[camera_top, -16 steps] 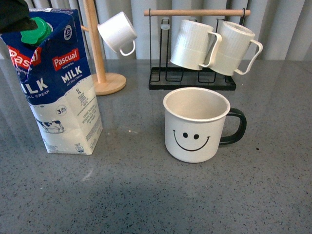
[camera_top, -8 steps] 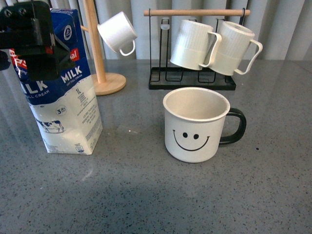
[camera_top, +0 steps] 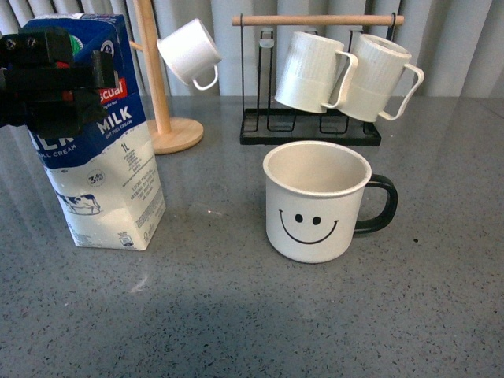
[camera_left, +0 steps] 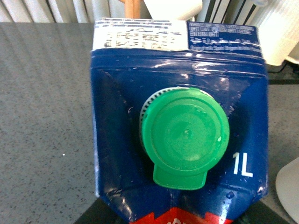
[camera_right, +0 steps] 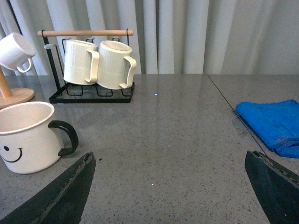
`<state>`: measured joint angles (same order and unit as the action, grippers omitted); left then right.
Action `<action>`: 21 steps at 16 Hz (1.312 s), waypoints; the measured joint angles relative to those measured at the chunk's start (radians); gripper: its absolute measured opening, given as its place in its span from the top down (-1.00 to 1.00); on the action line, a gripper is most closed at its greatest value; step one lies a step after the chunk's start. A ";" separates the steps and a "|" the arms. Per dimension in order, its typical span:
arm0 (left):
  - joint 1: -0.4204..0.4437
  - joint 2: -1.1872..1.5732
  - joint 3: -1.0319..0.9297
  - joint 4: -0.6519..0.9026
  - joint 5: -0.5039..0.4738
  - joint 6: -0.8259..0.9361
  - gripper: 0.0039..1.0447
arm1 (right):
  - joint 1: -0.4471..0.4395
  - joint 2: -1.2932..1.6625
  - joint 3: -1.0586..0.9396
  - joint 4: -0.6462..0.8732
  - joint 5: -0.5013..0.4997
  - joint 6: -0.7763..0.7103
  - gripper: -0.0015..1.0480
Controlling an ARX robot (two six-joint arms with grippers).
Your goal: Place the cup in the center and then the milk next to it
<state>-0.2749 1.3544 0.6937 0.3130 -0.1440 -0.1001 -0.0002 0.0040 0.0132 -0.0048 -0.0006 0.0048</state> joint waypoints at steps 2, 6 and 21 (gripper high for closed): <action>-0.008 -0.013 0.000 -0.013 -0.007 0.003 0.63 | 0.000 0.000 0.000 0.000 0.000 0.000 -0.87; -0.040 -0.055 0.006 -0.031 -0.041 0.004 0.91 | 0.000 0.000 0.000 0.000 0.000 0.000 -0.87; -0.288 0.103 0.082 0.099 -0.245 -0.111 0.93 | 0.000 0.000 0.000 0.000 0.000 0.000 -0.87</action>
<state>-0.5625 1.4578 0.7753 0.4118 -0.3885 -0.2115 -0.0002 0.0040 0.0132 -0.0044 -0.0006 0.0048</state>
